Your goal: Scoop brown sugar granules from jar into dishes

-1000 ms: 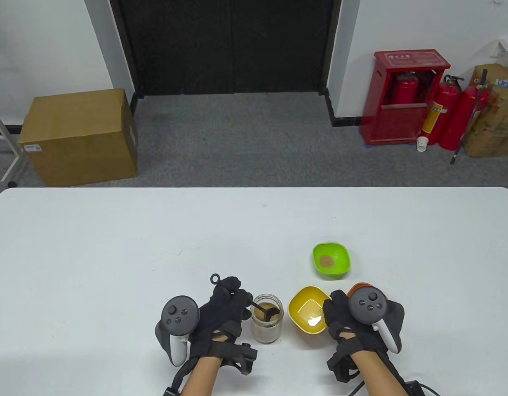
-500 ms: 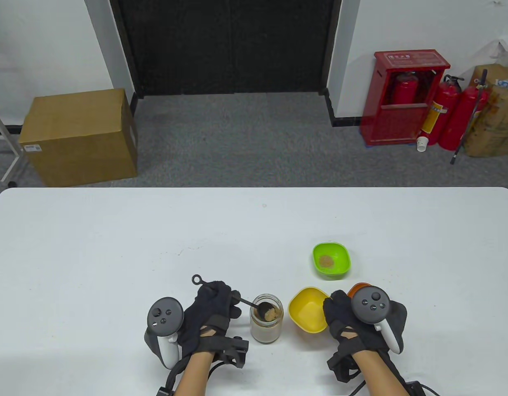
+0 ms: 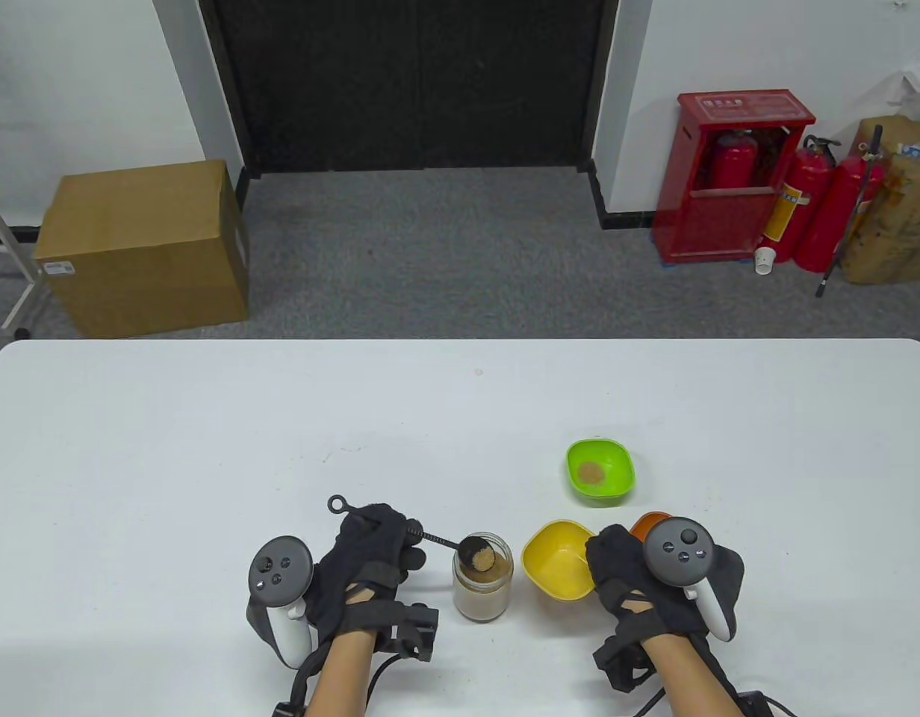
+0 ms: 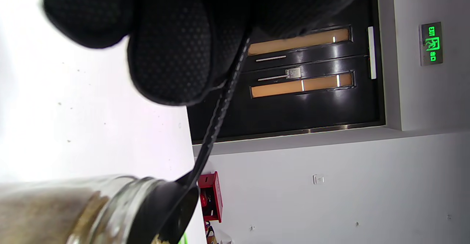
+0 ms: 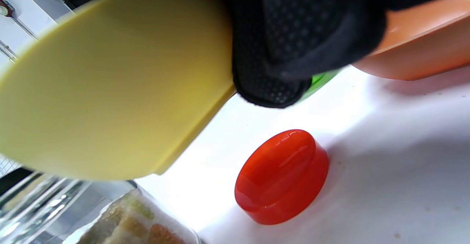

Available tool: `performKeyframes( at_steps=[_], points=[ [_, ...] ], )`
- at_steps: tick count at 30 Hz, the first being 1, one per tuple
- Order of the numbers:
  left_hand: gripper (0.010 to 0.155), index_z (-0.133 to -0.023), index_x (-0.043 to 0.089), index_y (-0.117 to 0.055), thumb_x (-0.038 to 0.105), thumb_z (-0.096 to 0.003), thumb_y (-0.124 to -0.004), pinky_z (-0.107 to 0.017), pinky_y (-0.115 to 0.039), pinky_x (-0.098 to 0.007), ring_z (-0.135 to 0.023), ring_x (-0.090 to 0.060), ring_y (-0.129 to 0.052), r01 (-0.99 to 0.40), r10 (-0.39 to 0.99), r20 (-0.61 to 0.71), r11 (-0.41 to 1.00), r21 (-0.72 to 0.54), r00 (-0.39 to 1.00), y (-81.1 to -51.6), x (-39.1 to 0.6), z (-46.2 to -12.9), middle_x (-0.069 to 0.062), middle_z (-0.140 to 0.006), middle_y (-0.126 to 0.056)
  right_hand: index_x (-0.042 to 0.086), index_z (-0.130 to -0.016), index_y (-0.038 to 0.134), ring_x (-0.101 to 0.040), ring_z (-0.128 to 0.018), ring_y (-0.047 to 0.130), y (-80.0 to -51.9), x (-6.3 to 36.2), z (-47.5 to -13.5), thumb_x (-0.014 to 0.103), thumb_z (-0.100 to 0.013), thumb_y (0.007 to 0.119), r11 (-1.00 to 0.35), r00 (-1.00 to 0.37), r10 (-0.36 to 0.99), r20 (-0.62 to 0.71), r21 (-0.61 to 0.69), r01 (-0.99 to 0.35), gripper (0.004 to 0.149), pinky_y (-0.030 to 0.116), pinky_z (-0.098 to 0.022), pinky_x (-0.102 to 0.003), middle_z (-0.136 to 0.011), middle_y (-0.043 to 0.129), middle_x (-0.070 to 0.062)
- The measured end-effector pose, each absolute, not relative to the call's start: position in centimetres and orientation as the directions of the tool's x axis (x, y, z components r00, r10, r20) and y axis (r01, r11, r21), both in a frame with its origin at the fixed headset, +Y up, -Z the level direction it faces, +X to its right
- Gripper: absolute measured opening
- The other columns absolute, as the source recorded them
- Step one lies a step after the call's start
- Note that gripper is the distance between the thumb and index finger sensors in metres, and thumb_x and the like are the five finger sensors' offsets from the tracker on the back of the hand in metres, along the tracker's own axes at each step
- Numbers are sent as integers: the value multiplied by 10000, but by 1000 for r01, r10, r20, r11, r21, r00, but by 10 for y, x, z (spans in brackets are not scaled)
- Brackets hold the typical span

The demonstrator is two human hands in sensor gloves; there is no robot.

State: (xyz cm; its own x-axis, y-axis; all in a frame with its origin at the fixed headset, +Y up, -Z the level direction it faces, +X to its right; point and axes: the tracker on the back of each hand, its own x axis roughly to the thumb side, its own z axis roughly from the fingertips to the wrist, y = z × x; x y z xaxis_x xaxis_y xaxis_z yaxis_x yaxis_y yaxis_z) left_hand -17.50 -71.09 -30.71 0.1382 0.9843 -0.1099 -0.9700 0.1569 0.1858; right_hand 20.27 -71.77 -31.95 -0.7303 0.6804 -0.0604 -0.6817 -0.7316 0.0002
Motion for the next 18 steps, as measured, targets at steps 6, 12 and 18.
performKeyframes(
  at_steps=[6,12,18],
  points=[
    [499,-920,94,-678,435,-578,-805,-407,-890,-420,-475,-167,-1105,-976,989,-63,140,167,131,-692,-163,-314,-37,-738,-1001,-38,-831,806,-282,-203,952,-716,203,-319,354,-570,750,-715,-714,698,-51,0,-699,474,821,-75,-452,-506,1027,-175],
    [499,-926,103,-673,438,-579,-801,-414,-890,-415,-484,-160,-1104,-977,982,-31,187,102,185,-686,-126,-323,-13,-748,-998,-38,-827,808,-282,-203,953,-716,203,-319,355,-571,749,-701,-701,712,-45,5,-713,473,822,-74,-451,-504,1028,-172],
    [502,-940,110,-662,423,-574,-803,-447,-873,-435,-524,-183,-1091,-960,961,53,269,73,273,-686,-102,-322,-20,-777,-983,-37,-829,806,-282,-204,953,-715,203,-318,355,-571,749,-693,-693,720,-42,8,-720,473,822,-76,-452,-505,1027,-174]
  ],
)
